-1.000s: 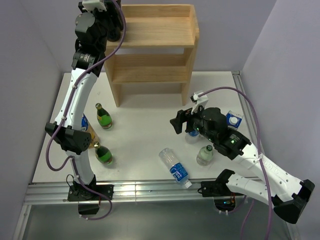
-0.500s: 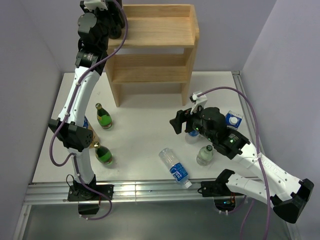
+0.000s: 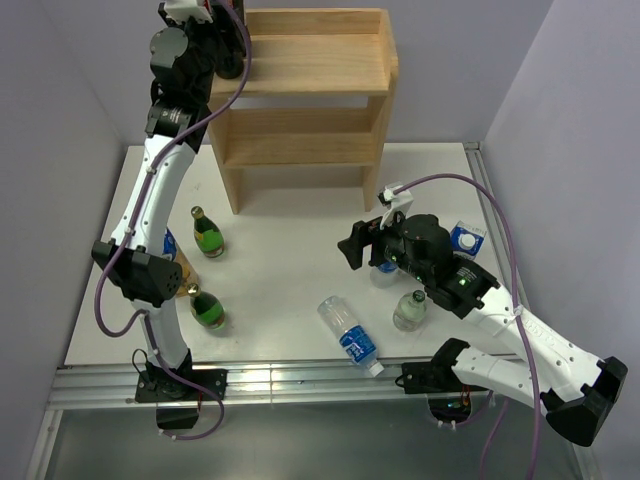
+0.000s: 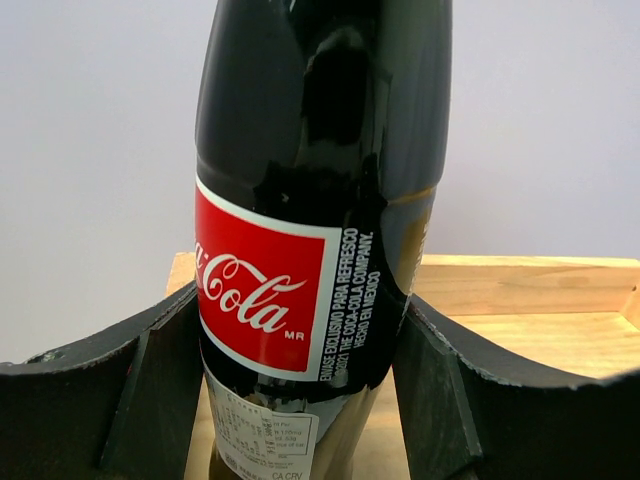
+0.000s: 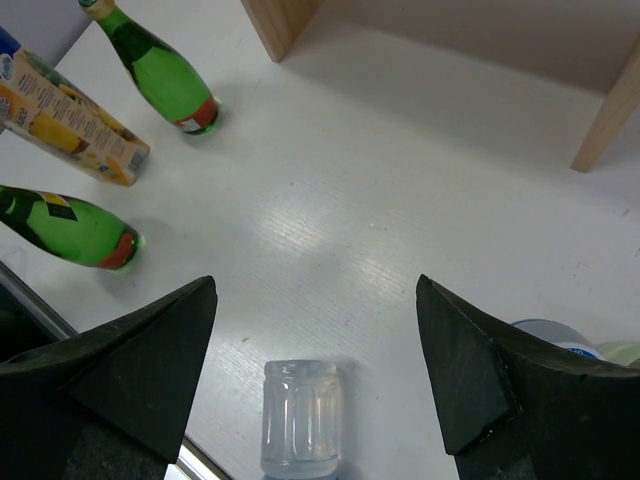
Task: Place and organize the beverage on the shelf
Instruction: Place the drink on the shelf.
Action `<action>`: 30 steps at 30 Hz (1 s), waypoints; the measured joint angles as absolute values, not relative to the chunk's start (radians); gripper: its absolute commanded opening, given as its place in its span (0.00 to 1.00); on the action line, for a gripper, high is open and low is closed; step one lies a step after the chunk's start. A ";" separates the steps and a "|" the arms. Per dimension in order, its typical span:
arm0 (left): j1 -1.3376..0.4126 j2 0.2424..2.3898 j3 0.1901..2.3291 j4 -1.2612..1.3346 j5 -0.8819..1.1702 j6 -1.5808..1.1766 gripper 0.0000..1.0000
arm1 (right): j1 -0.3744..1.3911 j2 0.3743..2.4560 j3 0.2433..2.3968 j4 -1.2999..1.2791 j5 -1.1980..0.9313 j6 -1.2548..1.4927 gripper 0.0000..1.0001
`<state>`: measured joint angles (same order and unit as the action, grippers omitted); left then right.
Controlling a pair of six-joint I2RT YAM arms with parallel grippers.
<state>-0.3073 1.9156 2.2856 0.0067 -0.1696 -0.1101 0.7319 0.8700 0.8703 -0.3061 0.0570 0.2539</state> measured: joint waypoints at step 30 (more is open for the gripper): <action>-0.309 1.946 2.332 -0.026 -0.141 -0.149 0.26 | 0.732 0.870 0.870 -0.299 0.038 0.265 0.87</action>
<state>-0.3088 1.9457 2.3318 -0.0261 -0.1410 -0.1493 0.7319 0.8696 0.8703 -0.2993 0.0376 0.2646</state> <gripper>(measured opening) 0.695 0.871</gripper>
